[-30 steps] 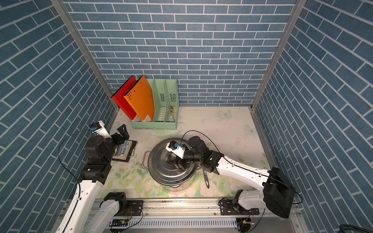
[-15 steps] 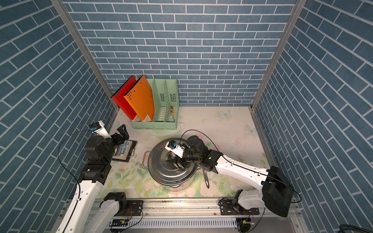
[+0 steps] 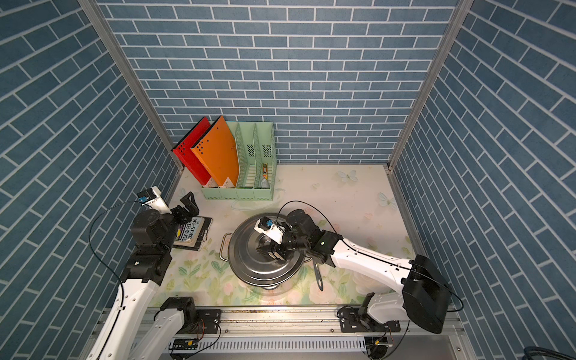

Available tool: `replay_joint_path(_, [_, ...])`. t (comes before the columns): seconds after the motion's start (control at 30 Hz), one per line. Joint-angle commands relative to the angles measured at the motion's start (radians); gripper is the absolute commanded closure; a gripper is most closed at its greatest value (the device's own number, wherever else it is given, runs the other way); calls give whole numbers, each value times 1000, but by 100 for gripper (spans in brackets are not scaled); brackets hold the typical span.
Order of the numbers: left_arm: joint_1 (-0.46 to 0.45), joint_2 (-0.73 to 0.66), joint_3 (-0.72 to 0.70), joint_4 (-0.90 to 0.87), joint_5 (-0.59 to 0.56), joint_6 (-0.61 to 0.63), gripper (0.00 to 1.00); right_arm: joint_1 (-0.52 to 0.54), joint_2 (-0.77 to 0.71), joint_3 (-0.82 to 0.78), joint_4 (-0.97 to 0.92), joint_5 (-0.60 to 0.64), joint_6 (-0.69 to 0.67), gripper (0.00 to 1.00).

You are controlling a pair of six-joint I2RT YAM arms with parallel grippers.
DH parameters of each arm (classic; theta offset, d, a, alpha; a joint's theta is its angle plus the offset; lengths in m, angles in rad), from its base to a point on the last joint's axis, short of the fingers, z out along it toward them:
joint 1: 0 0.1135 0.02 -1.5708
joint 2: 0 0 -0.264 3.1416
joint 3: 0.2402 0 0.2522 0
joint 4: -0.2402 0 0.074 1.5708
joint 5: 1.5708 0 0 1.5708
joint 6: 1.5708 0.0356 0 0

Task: Stir the soup with a spoon
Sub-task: Pick up the lid from the pan.

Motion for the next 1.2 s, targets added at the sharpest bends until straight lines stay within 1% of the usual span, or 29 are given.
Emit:
replay_joint_path(0.0, [4,-11,5,-6,-9,13,0,4,23,20,-28,7,-35,46])
replay_joint_path(0.17, [4,-14,4,-5,-12,13,0,3,10,22,-37,22,-49,63])
replay_joint_path(0.23, [4,-14,5,-5,-12,13,0,4,1,25,-30,26,-53,64])
replay_joint_path(0.3, [4,-15,4,-4,-12,13,0,4,-7,35,-20,16,-52,69])
replay_joint_path(0.5, [4,-14,3,-4,-13,11,0,3,-30,116,37,-70,-45,72])
replay_joint_path(0.57, [4,-15,2,-5,-13,11,0,1,-31,160,36,-49,-36,73])
replay_joint_path(0.6, [4,-14,2,-6,-13,11,0,-6,-29,187,23,-18,-32,73])
replay_joint_path(0.67, [4,-14,1,-5,-13,12,0,-36,-26,247,-3,22,-23,74])
replay_joint_path(0.77, [4,-14,1,-3,-10,10,0,-133,-43,287,23,67,23,75])
replay_joint_path(0.87, [4,-14,0,3,-7,7,0,-288,-61,278,62,164,71,76])
replay_joint_path(1.03, [4,-11,3,6,0,7,0,-570,-78,142,187,282,154,76])
replay_joint_path(1.17, [4,-13,2,6,1,8,0,-775,-33,18,299,310,208,76])
